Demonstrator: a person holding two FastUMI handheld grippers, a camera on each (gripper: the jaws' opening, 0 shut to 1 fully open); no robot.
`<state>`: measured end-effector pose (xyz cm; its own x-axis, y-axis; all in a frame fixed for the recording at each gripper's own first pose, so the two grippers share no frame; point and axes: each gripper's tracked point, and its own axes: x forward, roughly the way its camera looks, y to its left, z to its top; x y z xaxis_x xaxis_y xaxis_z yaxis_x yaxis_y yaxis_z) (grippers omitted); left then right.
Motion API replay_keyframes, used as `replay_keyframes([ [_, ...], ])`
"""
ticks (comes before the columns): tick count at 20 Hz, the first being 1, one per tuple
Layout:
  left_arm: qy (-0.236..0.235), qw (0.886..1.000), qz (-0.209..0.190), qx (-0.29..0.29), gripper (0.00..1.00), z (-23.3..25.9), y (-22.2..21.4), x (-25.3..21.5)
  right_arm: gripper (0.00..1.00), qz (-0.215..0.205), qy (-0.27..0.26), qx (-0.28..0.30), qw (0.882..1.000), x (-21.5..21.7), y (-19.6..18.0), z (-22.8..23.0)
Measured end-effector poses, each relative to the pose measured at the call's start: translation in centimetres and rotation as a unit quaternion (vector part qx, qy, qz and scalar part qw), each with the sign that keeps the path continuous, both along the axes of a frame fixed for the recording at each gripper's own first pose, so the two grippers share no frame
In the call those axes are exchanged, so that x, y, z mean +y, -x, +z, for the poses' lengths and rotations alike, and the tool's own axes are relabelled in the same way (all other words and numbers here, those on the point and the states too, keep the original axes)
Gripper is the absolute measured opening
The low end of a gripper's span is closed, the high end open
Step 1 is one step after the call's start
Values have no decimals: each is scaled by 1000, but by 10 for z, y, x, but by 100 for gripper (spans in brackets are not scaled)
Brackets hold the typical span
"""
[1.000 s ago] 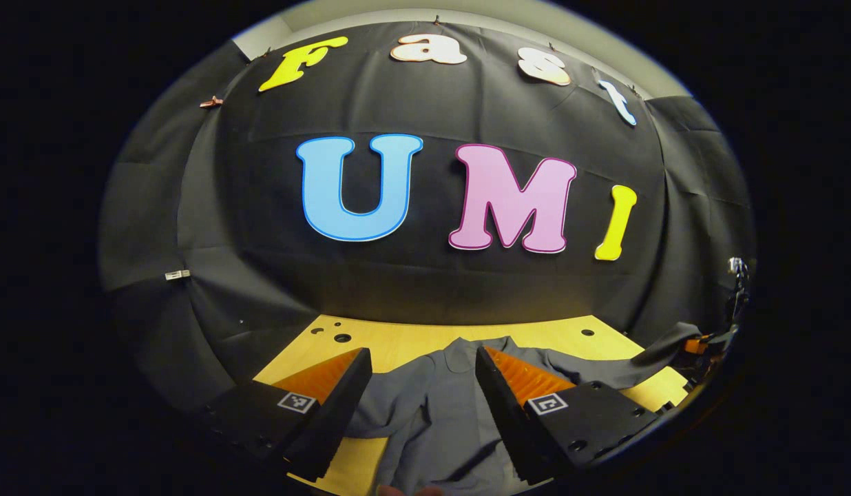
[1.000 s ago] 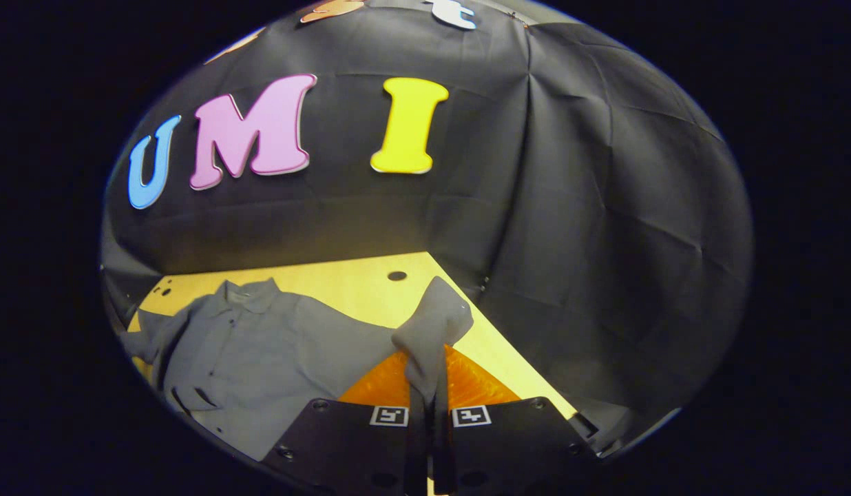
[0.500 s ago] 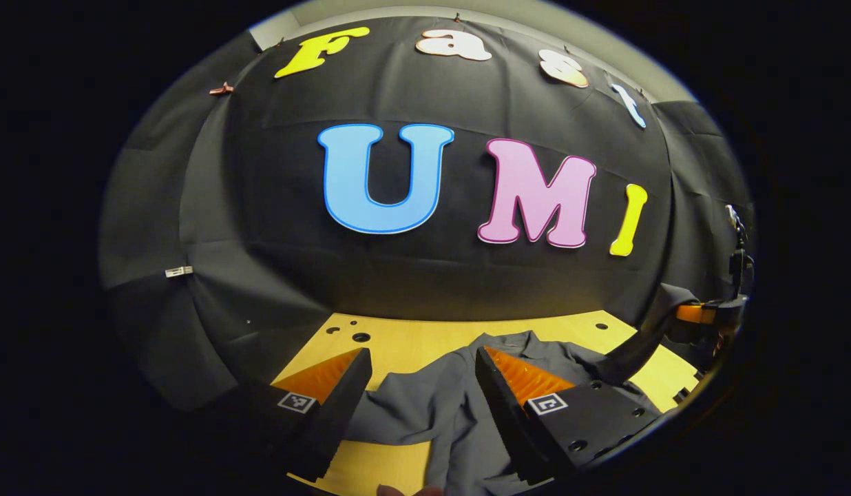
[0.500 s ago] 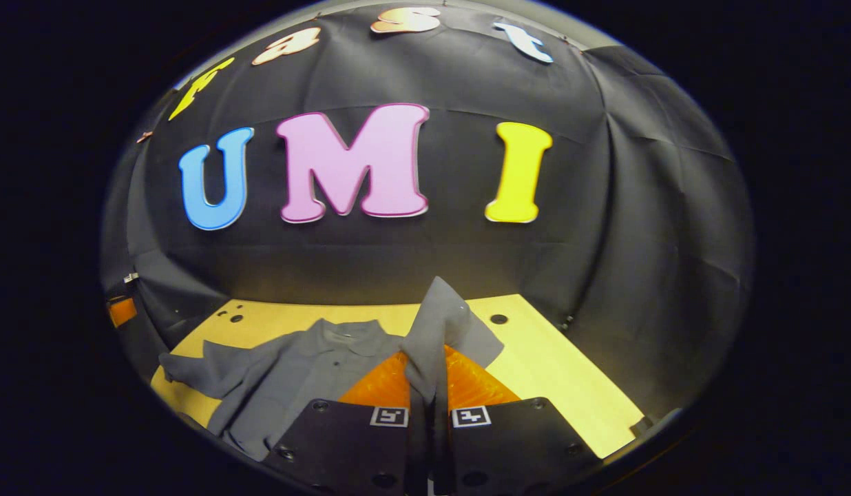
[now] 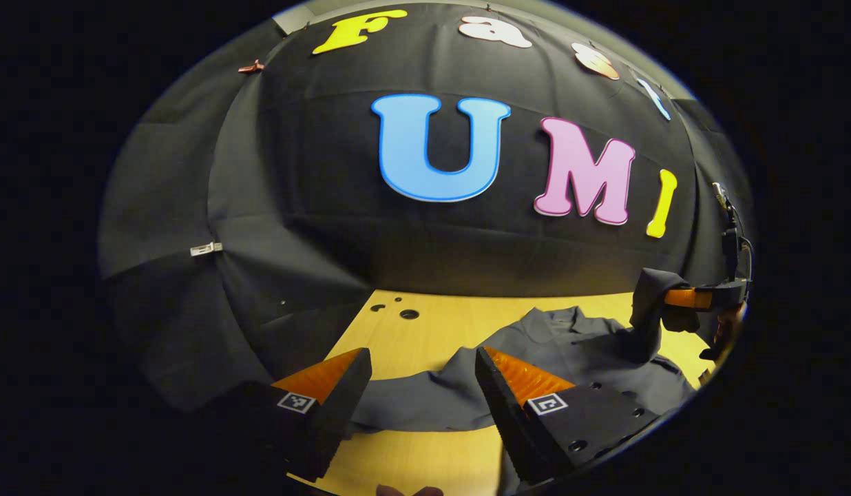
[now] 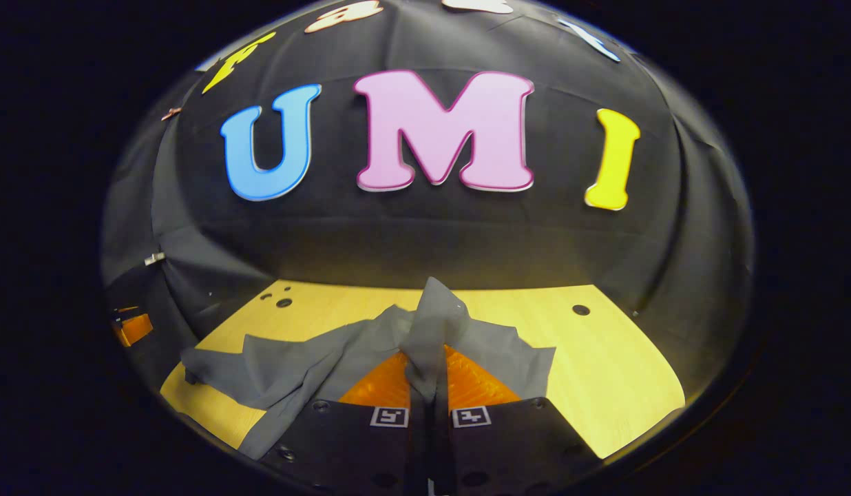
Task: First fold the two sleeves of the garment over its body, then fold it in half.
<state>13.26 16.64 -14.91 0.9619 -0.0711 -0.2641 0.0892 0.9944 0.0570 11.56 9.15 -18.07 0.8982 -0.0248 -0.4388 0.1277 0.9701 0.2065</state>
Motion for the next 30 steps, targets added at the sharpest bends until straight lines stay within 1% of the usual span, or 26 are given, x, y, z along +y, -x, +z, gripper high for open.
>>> replay_keyframes([
  [3, -15, 999, 21, 31, 96, -38, -6, 32, 8, 30, 4, 33, 999, 33, -9, -29],
  [4, -19, 998, 29, 43, 92, -50, -8, 42, 8, 41, -2, 45, 998, 45, -11, -41],
  [5, -24, 998, 38, 53, 96, -63, -10, 51, 8, 49, -2, 53, 997, 55, -14, -50],
  [6, -27, 997, 44, 61, 92, -72, -13, 59, 8, 54, 3, 60, 997, 61, -17, -59],
  [7, -30, 996, 49, 68, 96, -83, -17, 65, 8, 58, 9, 70, 996, 65, -19, -69],
  [8, -34, 995, 55, 78, 96, -93, -20, 73, 8, 64, 10, 82, 995, 72, -20, -79],
  [9, -36, 994, 61, 87, 96, -102, -22, 82, 10, 72, 6, 95, 993, 82, -18, -89],
  [10, -36, 993, 65, 94, 96, -109, -26, 88, 17, 78, 3, 107, 991, 90, -18, -99],
  [11, -37, 992, 68, 99, 96, -115, -28, 93, 13, 84, 0, 117, 990, 96, -17, -107],
  [12, -38, 991, 71, 105, 92, -120, -33, 98, 14, 91, -4, 128, 988, 104, -17, -116],
  [13, -37, 991, 72, 110, 96, -126, -37, 101, 16, 96, -11, 138, 986, 112, -16, -125],
  [17, -25, 988, 75, 134, 96, -145, -49, 109, 24, 110, -56, 168, 978, 139, -9, -143],
  [18, -19, 987, 75, 141, 96, -153, -51, 110, 28, 115, -65, 172, 976, 142, -6, -144],
  [19, -15, 986, 76, 148, 92, -159, -56, 111, 28, 118, -70, 172, 975, 143, -4, -142],
  [20, -15, 985, 79, 155, 96, -165, -58, 113, 26, 122, -75, 171, 975, 144, -3, -140],
  [21, -15, 984, 80, 158, 96, -168, -60, 114, 39, 126, -83, 168, 974, 146, -2, -137],
  [22, -16, 984, 81, 159, 96, -169, -62, 113, 49, 133, -96, 162, 973, 151, -2, -132],
  [24, -20, 983, 83, 163, 96, -173, -66, 114, 60, 147, -125, 147, 970, 161, -1, -113],
  [25, -23, 982, 84, 166, 96, -175, -66, 115, 61, 154, -137, 141, 968, 164, 1, -105],
  [27, -30, 980, 86, 178, 95, -182, -68, 116, 65, 159, -147, 126, 968, 164, 6, -88],
  [30, -28, 974, 94, 203, 95, -195, -67, 118, 68, 154, -141, 100, 973, 143, 16, -60],
])
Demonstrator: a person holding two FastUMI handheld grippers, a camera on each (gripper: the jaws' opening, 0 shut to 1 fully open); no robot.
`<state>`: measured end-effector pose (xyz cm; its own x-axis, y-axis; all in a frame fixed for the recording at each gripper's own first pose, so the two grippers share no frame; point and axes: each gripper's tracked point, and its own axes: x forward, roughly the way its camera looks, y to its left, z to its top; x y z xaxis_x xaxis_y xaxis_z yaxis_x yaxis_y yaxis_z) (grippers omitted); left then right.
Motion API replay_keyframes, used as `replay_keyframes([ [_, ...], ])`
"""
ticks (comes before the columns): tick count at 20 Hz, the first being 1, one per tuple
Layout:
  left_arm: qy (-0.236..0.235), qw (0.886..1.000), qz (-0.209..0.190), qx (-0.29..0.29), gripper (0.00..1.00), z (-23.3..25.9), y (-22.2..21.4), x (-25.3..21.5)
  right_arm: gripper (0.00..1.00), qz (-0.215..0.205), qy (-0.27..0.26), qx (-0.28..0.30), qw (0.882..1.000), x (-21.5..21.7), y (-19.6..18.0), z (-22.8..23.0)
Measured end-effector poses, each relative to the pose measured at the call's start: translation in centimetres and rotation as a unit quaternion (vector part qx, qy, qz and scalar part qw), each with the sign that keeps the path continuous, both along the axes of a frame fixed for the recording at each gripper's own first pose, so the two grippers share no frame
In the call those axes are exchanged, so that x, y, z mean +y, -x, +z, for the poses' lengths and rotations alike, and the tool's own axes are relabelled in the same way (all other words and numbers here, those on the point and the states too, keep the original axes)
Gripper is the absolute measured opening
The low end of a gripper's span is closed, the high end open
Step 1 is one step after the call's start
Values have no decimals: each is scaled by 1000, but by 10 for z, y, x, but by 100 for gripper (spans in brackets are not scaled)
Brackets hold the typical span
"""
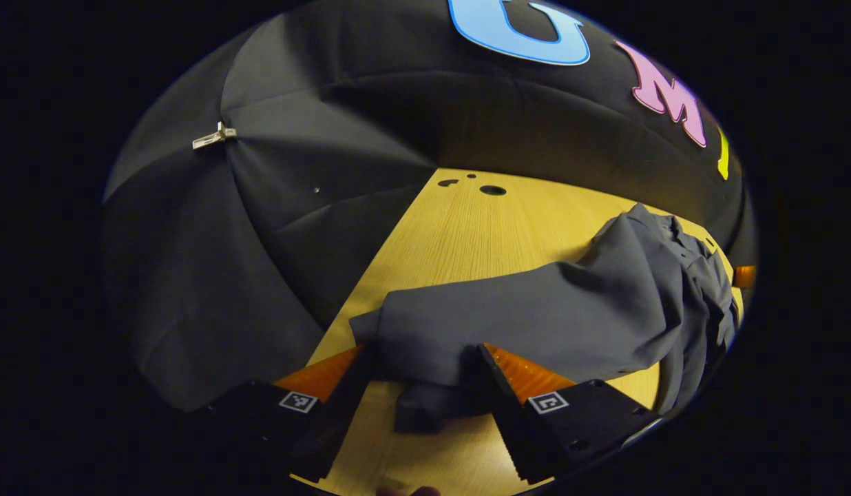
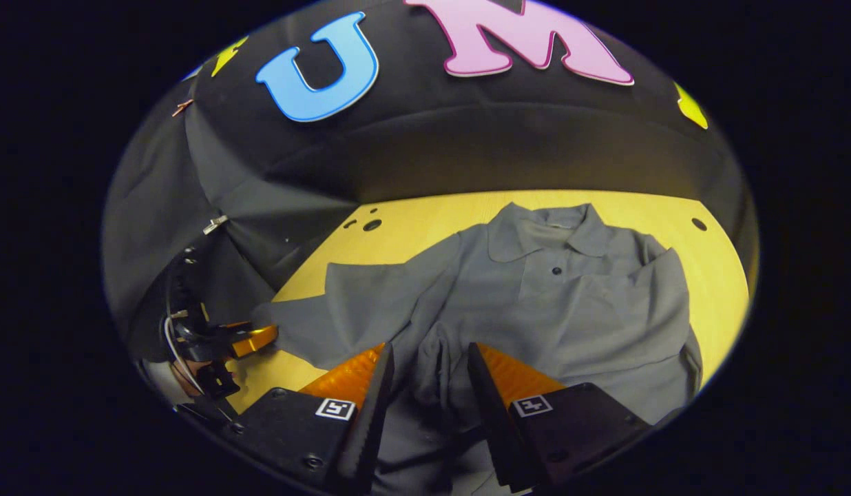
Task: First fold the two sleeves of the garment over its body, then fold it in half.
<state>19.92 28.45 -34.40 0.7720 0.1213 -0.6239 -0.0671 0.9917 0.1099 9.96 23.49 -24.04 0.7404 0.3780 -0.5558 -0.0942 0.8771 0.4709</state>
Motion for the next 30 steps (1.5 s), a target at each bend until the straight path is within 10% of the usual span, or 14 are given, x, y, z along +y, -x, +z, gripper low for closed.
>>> replay_keyframes([
  [5, 9, 1000, -11, 5, 94, -5, -4, -10, 68, -39, 25, -31, 998, -64, 34, 38],
  [9, 0, 1000, -29, 12, 16, -3, -10, -16, 67, -80, 43, -36, 995, -114, 67, 51],
  [11, 10, 1000, -12, 7, 8, 1, -12, -18, 67, -101, 50, -35, 993, -138, 81, 53],
  [30, 68, 978, -128, -148, 6, 177, 3, -232, 68, -173, 68, -39, 982, -262, 135, 38],
])
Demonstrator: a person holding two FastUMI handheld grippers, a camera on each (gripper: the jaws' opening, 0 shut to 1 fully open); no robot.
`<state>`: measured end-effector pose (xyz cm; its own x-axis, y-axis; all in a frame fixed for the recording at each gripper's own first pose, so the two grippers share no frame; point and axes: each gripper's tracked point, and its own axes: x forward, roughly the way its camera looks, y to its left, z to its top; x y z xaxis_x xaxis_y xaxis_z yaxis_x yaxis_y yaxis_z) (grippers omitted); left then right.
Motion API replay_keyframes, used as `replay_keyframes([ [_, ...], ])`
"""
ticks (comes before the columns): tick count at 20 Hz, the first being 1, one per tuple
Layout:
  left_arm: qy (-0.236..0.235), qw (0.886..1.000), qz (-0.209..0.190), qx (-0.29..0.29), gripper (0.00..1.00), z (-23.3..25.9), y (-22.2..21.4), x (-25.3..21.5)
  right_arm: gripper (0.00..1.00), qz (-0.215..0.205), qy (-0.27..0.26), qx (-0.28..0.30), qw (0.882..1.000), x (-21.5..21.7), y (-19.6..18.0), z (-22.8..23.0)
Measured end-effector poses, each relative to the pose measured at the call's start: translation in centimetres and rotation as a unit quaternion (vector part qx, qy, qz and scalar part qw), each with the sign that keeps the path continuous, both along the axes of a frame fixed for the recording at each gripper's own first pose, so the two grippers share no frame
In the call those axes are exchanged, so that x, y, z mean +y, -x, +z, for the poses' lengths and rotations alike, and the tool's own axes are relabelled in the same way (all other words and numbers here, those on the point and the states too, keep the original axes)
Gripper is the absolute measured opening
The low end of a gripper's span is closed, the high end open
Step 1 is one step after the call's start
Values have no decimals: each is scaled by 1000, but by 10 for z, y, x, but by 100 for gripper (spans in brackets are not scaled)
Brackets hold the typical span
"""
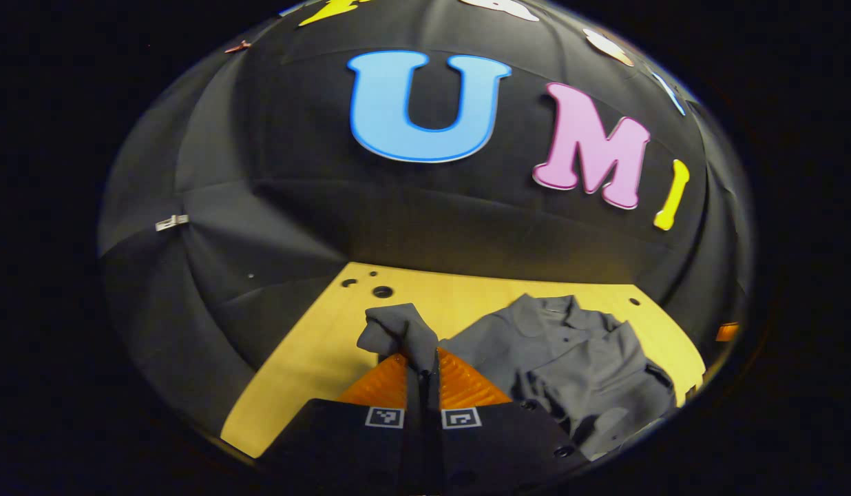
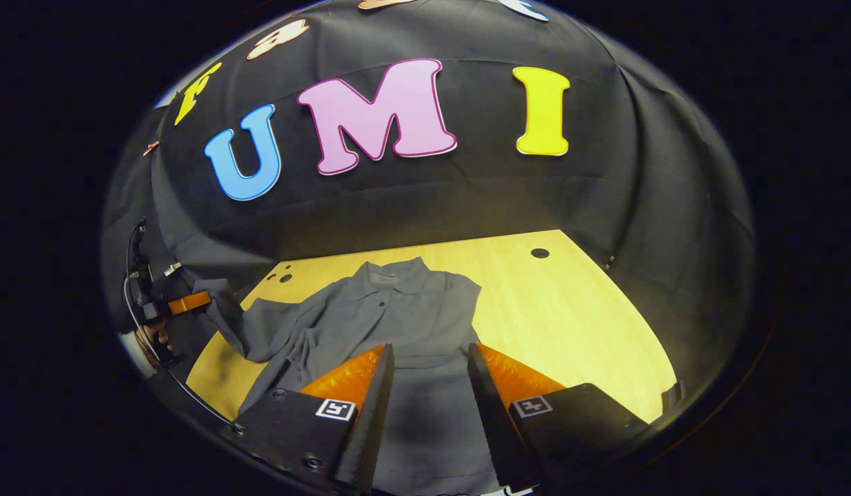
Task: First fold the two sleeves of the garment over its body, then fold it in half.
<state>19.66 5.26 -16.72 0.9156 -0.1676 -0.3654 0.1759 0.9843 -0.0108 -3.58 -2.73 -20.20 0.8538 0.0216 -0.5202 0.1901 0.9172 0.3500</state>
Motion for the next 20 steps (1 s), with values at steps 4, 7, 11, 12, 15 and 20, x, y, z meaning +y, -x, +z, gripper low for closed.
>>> replay_keyframes([
  [4, 6, 999, -53, -10, 5, 11, 7, -75, 67, -13, 1, -2, 1000, -27, 6, -5],
  [7, 14, 996, -89, -9, 5, 10, 17, -134, 67, -26, -3, 1, 1000, -47, 11, -11],
  [11, 20, 992, -123, 6, 5, -8, 26, -204, 68, -36, -5, 10, 999, -69, 23, -22],
  [12, 18, 991, -130, 10, 6, -14, 28, -218, 68, -39, -6, 12, 999, -75, 26, -25],
  [15, 15, 990, -140, 25, 6, -37, 33, -255, 67, -43, -7, 21, 999, -94, 37, -35],
  [20, 1, 987, -150, 51, 6, -84, 37, -305, 67, -46, -8, 39, 998, -125, 53, -55],
])
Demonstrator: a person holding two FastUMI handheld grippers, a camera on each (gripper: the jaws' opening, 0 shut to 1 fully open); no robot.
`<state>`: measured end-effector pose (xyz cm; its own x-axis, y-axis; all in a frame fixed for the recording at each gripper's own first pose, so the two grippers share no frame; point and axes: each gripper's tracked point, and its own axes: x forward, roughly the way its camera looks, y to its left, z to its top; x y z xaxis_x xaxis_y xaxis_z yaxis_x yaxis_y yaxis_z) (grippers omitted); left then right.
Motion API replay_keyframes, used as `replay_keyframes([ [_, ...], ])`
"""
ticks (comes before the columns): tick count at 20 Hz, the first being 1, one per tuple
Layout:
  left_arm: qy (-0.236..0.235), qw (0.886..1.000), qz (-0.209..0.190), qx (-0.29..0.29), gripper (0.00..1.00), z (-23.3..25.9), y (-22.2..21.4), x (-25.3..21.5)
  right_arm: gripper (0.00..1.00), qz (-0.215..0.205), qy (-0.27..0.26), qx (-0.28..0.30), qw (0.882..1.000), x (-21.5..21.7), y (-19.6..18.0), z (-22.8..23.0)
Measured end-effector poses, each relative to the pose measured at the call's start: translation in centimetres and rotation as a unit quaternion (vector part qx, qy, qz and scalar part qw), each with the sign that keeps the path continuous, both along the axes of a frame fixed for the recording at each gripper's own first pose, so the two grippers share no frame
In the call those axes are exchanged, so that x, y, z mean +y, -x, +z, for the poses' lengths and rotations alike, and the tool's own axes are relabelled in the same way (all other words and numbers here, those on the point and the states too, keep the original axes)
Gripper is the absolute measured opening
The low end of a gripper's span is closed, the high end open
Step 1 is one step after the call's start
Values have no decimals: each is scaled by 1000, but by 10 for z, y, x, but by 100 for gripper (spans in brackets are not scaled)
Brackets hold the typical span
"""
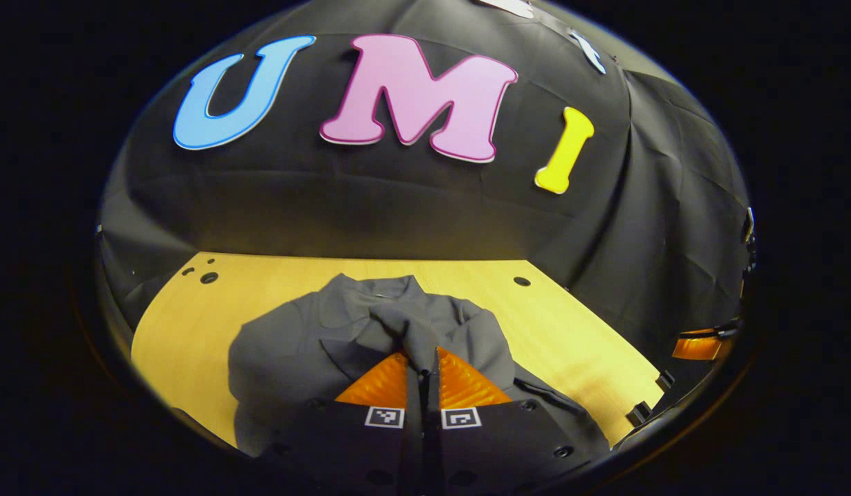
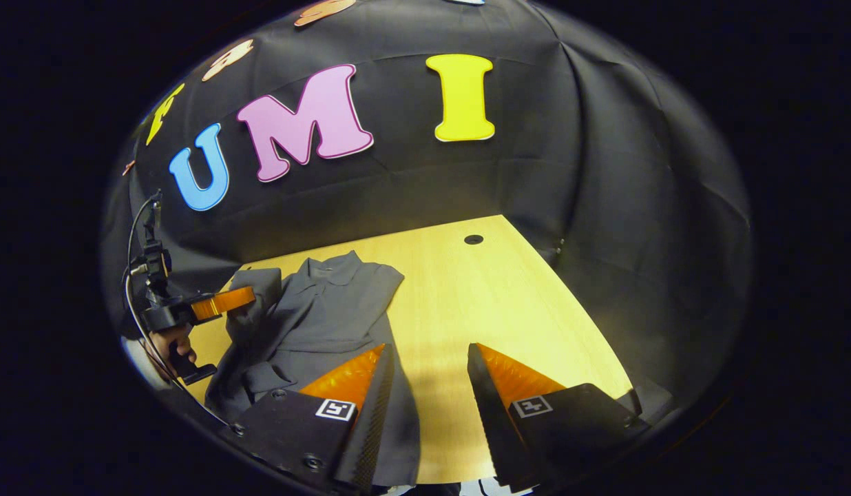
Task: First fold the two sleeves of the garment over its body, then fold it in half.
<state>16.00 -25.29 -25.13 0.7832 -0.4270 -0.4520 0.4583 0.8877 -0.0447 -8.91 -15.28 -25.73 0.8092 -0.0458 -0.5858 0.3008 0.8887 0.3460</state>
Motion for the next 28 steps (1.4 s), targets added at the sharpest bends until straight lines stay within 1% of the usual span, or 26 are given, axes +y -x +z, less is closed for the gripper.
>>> replay_keyframes([
  [3, -17, 1000, -10, 10, 6, -32, 2, -22, 68, 1, -2, 10, 1000, -15, 6, -12],
  [7, -39, 999, -14, 25, 6, -70, 8, -39, 68, 10, -9, 20, 1000, -28, 8, -28],
  [8, -38, 999, -13, 32, 6, -79, 10, -42, 68, 12, -10, 22, 1000, -31, 8, -33],
  [12, -32, 998, -8, 59, 16, -106, 17, -51, 68, 23, -14, 27, 999, -37, 5, -43],
  [13, -28, 998, -8, 62, 14, -109, 17, -54, 68, 27, -14, 27, 999, -37, 5, -45],
  [14, -26, 998, -9, 63, 27, -110, 18, -58, 68, 30, -14, 27, 999, -38, 4, -46],
  [15, -25, 998, -10, 63, 37, -112, 19, -60, 68, 33, -14, 28, 999, -38, 5, -47],
  [16, -22, 998, -14, 63, 40, -112, 23, -65, 68, 35, -16, 28, 999, -37, 4, -49],
  [17, -19, 997, -22, 65, 47, -113, 27, -70, 68, 37, -17, 28, 999, -36, 4, -49],
  [18, -18, 997, -30, 68, 50, -112, 31, -74, 68, 40, -19, 30, 999, -35, 5, -50],
  [19, -14, 997, -40, 69, 56, -112, 36, -78, 68, 42, -20, 30, 998, -32, 4, -51],
  [23, 13, 996, -60, 69, 65, -89, 63, -81, 68, 56, -26, 29, 998, -16, 6, -47],
  [24, 13, 996, -61, 66, 71, -82, 70, -77, 68, 61, -27, 30, 997, -10, 8, -46],
  [25, 10, 996, -60, 61, 90, -75, 77, -69, 68, 66, -27, 32, 997, -4, 10, -44],
  [26, 7, 997, -59, 55, 87, -67, 84, -60, 69, 73, -28, 34, 996, 3, 14, -44],
  [27, 2, 997, -55, 49, 94, -60, 88, -47, 70, 79, -29, 36, 996, 10, 18, -43],
  [28, -3, 998, -51, 44, 94, -53, 95, -35, 71, 84, -33, 37, 995, 18, 23, -41],
])
